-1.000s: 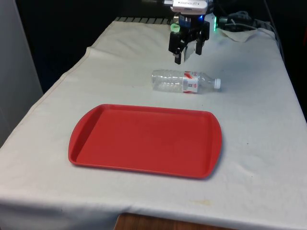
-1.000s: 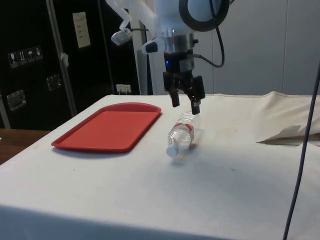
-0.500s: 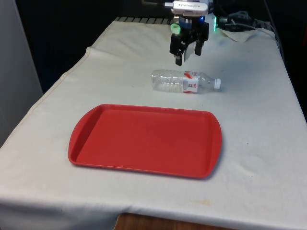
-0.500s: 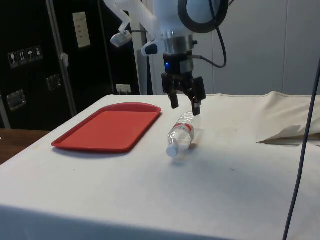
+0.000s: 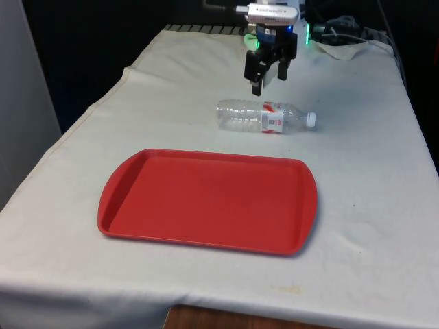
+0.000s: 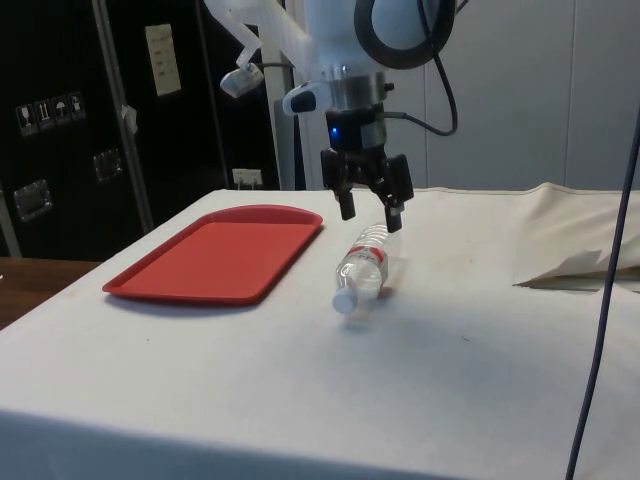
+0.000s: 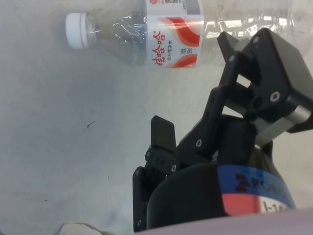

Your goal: Place the bottle upright on the tray.

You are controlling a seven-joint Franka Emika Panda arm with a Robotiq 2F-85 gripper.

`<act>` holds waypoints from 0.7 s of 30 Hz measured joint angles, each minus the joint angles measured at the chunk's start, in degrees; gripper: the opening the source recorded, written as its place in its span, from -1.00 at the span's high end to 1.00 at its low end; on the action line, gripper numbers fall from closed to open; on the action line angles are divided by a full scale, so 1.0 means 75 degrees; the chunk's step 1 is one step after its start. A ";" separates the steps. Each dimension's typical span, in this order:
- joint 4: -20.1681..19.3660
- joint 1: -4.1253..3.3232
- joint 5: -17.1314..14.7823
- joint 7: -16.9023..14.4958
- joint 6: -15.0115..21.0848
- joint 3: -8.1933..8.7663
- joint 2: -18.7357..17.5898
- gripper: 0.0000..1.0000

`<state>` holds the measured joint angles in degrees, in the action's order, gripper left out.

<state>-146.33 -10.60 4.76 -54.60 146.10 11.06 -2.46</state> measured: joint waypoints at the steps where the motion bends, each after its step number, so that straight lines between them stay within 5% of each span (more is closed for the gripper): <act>1: 0.0000 0.0000 0.0000 -0.0031 0.0000 0.0000 -0.0008 -1.00; 21: 0.0031 -0.0015 0.0000 -0.0642 0.0023 -0.0008 -0.0122 -1.00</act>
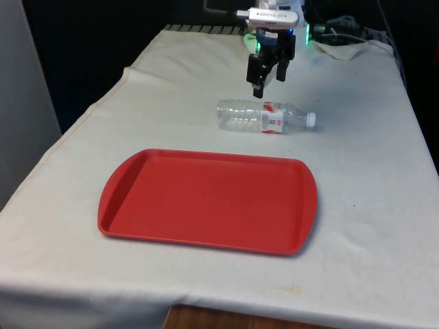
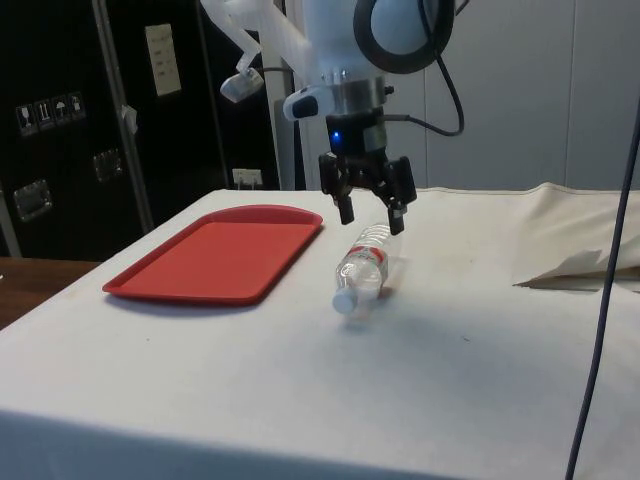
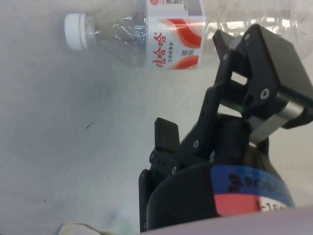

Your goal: Place the bottle upright on the tray.

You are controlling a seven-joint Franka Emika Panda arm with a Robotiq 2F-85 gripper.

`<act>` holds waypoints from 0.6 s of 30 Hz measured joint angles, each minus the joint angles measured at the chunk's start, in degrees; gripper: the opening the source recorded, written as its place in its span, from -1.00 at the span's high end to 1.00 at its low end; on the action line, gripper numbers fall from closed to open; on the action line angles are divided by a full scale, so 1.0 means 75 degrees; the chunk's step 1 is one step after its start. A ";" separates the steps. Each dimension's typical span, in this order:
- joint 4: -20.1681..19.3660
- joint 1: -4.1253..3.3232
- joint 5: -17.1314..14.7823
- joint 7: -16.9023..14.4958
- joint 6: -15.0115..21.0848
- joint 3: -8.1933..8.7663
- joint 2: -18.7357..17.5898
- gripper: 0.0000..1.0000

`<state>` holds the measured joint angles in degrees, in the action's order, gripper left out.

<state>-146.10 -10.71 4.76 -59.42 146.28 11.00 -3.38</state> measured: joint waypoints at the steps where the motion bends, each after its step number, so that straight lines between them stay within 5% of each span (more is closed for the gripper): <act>1: 0.0008 0.0000 0.0000 -0.0031 0.0000 0.0000 -0.0015 -1.00; 18: 0.0199 -0.0023 0.0000 -0.0512 0.0015 -0.0031 -0.0267 -1.00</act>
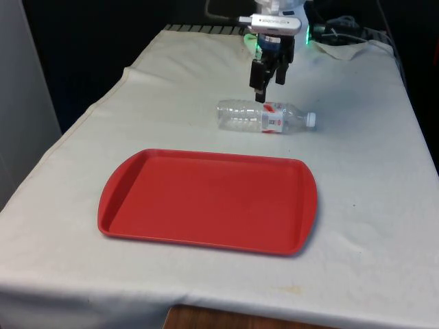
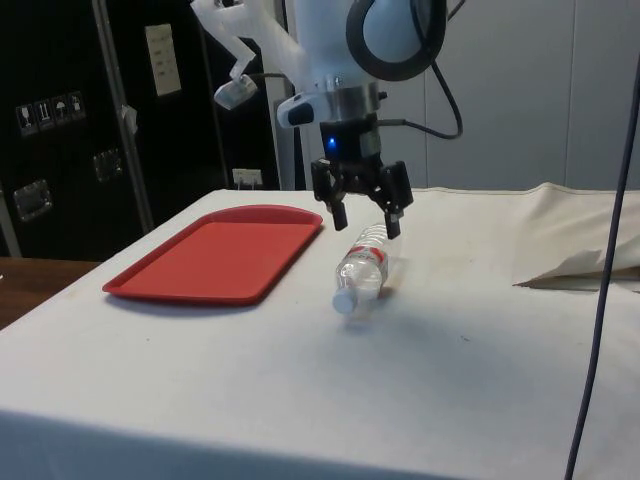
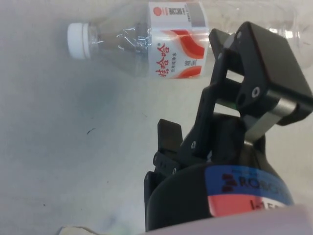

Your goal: Place the bottle upright on the tray.

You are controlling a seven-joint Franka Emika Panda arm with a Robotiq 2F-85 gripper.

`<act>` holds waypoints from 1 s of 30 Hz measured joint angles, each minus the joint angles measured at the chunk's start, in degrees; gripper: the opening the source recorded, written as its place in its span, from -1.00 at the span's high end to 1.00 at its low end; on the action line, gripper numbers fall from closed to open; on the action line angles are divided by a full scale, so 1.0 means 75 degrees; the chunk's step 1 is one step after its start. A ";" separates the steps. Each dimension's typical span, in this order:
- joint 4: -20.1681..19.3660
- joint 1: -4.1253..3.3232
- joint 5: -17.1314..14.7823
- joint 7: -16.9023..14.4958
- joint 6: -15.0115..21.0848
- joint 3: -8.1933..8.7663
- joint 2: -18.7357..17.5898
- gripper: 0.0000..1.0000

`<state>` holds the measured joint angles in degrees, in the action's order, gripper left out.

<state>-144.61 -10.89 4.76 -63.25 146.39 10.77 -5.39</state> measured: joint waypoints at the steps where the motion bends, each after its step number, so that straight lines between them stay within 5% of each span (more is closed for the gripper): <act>1: 0.0000 -0.0008 0.0000 -0.0053 -0.0008 -0.0023 0.0000 -1.00; 30: 0.0076 -0.0038 0.0848 -0.0260 -0.0321 -0.0130 -0.0053 -1.00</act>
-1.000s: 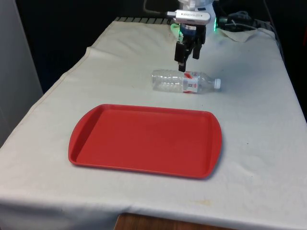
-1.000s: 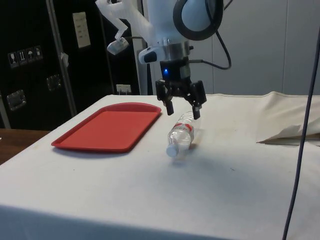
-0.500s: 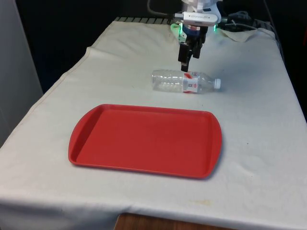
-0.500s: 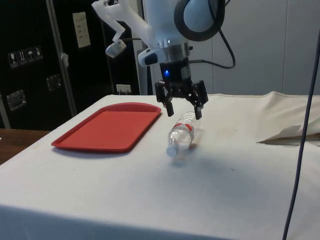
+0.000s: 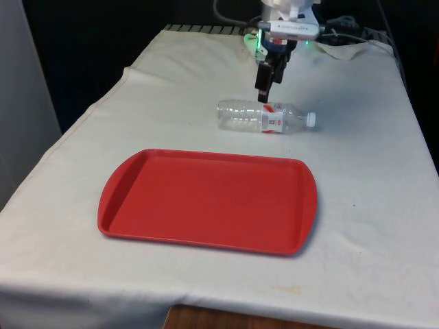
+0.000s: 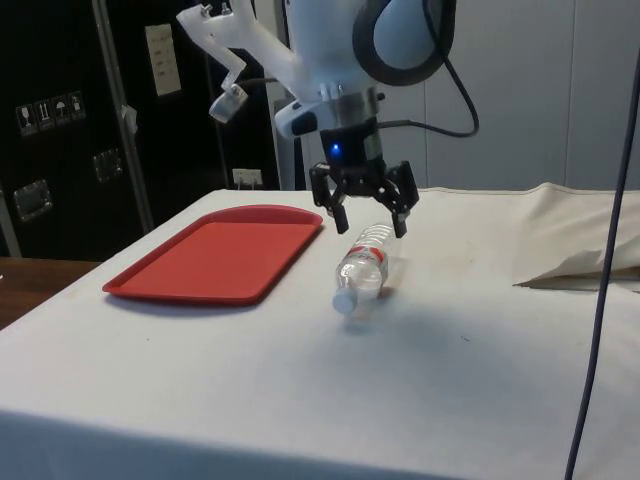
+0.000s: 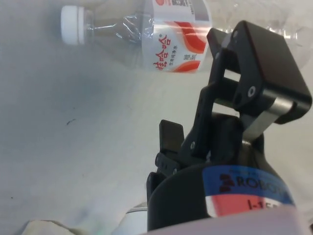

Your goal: Place the bottle upright on the tray.

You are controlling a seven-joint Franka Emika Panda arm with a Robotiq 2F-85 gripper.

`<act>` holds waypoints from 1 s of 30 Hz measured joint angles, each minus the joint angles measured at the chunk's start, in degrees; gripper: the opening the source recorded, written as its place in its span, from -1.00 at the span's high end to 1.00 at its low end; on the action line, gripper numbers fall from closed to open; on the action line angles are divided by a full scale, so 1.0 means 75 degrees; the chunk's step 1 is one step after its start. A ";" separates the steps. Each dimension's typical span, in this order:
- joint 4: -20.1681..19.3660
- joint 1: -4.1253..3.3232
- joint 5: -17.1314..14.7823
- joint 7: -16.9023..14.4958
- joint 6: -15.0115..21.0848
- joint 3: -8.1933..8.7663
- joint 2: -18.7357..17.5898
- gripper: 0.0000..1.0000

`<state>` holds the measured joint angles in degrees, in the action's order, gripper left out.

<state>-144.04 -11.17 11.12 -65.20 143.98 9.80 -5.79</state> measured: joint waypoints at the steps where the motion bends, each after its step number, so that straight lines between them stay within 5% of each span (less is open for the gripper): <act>1: 0.0015 0.0000 0.0046 0.0000 0.0000 0.0000 -0.0015 -1.00; 30: 0.0428 -0.0046 0.0985 0.0053 -0.0474 -0.0122 -0.0344 -1.00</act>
<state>-140.83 -11.52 18.51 -64.80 140.43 8.88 -8.37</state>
